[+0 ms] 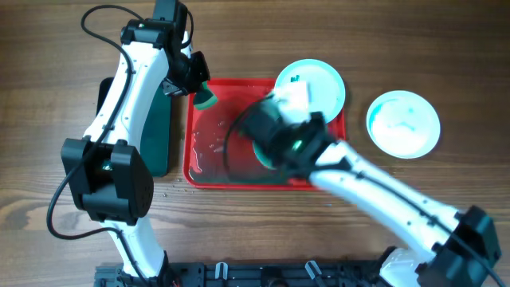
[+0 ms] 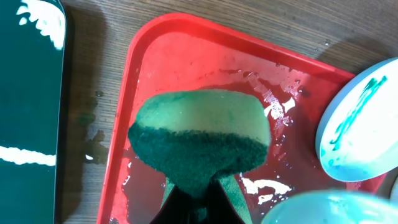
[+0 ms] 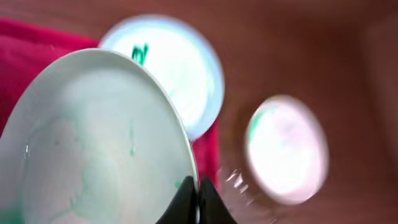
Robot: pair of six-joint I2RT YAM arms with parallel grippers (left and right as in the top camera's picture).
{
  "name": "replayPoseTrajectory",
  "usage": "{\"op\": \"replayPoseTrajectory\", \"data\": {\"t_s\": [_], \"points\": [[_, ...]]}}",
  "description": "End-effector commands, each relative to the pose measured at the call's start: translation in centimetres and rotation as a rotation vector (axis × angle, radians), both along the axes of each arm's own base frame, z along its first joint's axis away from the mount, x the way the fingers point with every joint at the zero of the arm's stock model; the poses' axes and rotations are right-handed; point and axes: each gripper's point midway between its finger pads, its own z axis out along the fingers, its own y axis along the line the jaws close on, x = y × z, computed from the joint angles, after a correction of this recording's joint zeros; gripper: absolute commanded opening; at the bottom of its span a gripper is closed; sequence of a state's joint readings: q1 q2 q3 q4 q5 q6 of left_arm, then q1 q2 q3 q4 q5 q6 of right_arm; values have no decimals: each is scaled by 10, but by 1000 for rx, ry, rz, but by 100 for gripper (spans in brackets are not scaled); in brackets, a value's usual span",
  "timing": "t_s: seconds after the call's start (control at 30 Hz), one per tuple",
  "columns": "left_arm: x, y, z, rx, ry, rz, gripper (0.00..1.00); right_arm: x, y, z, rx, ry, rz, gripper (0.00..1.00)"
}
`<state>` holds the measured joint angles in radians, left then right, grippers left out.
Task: Clean dirty plates on tray and stack at the side
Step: 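Stack the plate onto the cleaned plate right of the tray, then grasp the last plate's rim with the right gripper and drag it to tray center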
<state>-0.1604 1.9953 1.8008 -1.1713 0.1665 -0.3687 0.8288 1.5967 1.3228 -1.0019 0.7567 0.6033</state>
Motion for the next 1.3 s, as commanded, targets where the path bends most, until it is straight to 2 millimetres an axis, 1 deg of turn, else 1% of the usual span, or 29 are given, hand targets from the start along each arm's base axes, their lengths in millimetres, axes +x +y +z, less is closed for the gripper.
{"op": "replayPoseTrajectory", "data": {"t_s": [0.0, 0.07, 0.1, 0.13, 0.17, 0.2, 0.27, 0.3, 0.33, 0.37, 0.43, 0.47, 0.5, 0.57, 0.63, 0.73, 0.77, 0.8, 0.87, 0.9, 0.97, 1.0, 1.03, 1.1, 1.13, 1.17, 1.2, 1.23, 1.27], "points": [[-1, -2, 1, -7, -4, -25, 4, 0, 8, -7, 334, 172, -7, 4], [-1, -1, 1, -7, -3, -25, 4, 11, -2, 2, 470, 207, 16, 4], [-1, -1, 1, -7, -3, -25, 4, 18, -13, 7, 534, 217, 13, 4], [-1, -1, 1, -7, -4, -25, 4, 26, -34, 10, 599, 225, -19, 4], [-1, -1, 1, -7, -3, -25, 4, 31, -52, 10, 628, 227, -50, 4], [-1, -1, 1, -7, -4, -25, 4, 36, -83, 8, 660, 225, -133, 4], [-1, -1, 1, -7, -3, -25, 4, 40, -142, 2, 675, 200, -310, 4], [-1, -1, 1, -7, -3, -25, 4, 41, -168, -1, 682, 181, -380, 4], [-1, -1, 1, -7, -3, -25, 4, 41, -187, -4, 686, 166, -431, 4], [-1, -1, 1, -7, -4, -25, 4, 39, -208, -8, 681, 151, -491, 4], [-1, -1, 1, -7, -3, -25, 4, 30, -243, -19, 641, 135, -597, 4], [-1, -1, 1, -7, -3, -25, 4, 21, -265, -29, 607, 128, -669, 4], [-1, -1, 1, -7, -3, -25, 4, 12, -283, -38, 581, 124, -726, 4], [-1, -2, 1, -7, -2, -25, 4, 1, -303, -53, 562, 120, -795, 4], [-1, -2, 1, -7, -4, -27, 4, -3, -317, -68, 566, 106, -836, 4], [-1, -2, 1, -7, -3, -27, 4, -5, -324, -90, 543, 104, -859, 4], [-1, -2, 1, -7, -3, -27, 4, -4, -324, -97, 547, 105, -863, 7], [-1, -2, 1, -7, -3, -27, 4, -3, -325, -105, 549, 112, -871, 18], [-1, -2, 1, -7, -3, -27, 4, -3, -324, -114, 554, 134, -886, 35], [-1, -2, 1, -7, -3, -27, 4, -3, -324, -114, 556, 136, -885, 39], [-1, -2, 1, -7, -3, -27, 4, 5, -314, -109, 619, 136, -842, 41], [-1, -2, 1, -7, -3, -27, 4, 14, -303, -102, 677, 142, -773, 41], [-1, -2, 1, -7, -3, -27, 4, 26, -288, -90, 755, 137, -691, 41], [-1, -2, 1, -7, -3, -27, 4, 43, -263, -69, 844, 123, -541, 43], [-1, -2, 1, -7, -3, -27, 4, 55, -243, -56, 891, 119, -436, 44], [-1, -2, 1, -7, -4, -27, 4, 65, -219, -44, 935, 119, -321, 45], [-1, -2, 1, -7, -3, -27, 4, 72, -199, -40, 947, 124, -260, 48], [-1, -2, 1, -7, -3, -27, 4, 75, -182, -41, 927, 137, -233, 49], [-1, -2, 1, -7, -3, -27, 4, 76, -170, -48, 898, 154, -266, 49]]}}
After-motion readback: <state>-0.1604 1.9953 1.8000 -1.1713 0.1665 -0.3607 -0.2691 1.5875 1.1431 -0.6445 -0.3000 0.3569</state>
